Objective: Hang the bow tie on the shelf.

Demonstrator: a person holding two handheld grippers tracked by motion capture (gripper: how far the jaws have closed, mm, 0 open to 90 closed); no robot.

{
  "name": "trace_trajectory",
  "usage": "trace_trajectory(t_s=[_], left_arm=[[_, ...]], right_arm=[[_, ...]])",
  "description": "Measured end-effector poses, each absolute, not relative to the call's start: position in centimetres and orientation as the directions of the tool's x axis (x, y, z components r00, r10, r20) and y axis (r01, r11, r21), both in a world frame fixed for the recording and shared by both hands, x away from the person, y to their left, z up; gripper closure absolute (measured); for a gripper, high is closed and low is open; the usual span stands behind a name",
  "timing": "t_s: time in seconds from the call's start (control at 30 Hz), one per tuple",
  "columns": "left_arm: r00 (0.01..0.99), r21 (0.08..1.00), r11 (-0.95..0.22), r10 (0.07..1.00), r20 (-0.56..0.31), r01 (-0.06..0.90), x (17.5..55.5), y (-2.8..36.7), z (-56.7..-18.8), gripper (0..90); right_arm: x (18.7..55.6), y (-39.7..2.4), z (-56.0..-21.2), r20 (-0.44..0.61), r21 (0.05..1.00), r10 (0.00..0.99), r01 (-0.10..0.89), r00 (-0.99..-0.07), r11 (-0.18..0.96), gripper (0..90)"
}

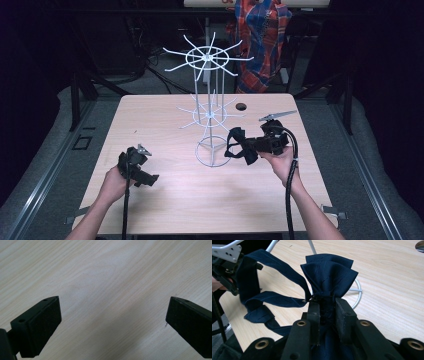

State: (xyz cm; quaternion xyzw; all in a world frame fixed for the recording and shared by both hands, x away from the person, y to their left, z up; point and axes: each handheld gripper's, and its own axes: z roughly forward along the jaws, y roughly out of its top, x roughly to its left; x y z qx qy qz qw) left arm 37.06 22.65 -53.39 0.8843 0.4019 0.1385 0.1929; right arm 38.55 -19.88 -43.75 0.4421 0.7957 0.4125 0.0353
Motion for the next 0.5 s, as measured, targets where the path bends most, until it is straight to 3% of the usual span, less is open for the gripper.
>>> trace_trajectory(t_s=[0.5], left_arm=[[0.638,0.452,-0.601,0.765,0.086,0.659,37.07,22.74,-53.43,0.1]], right_arm=[[39.53,-18.98,-43.8,0.311,0.689,0.739,0.677,-0.598,0.259,74.8]])
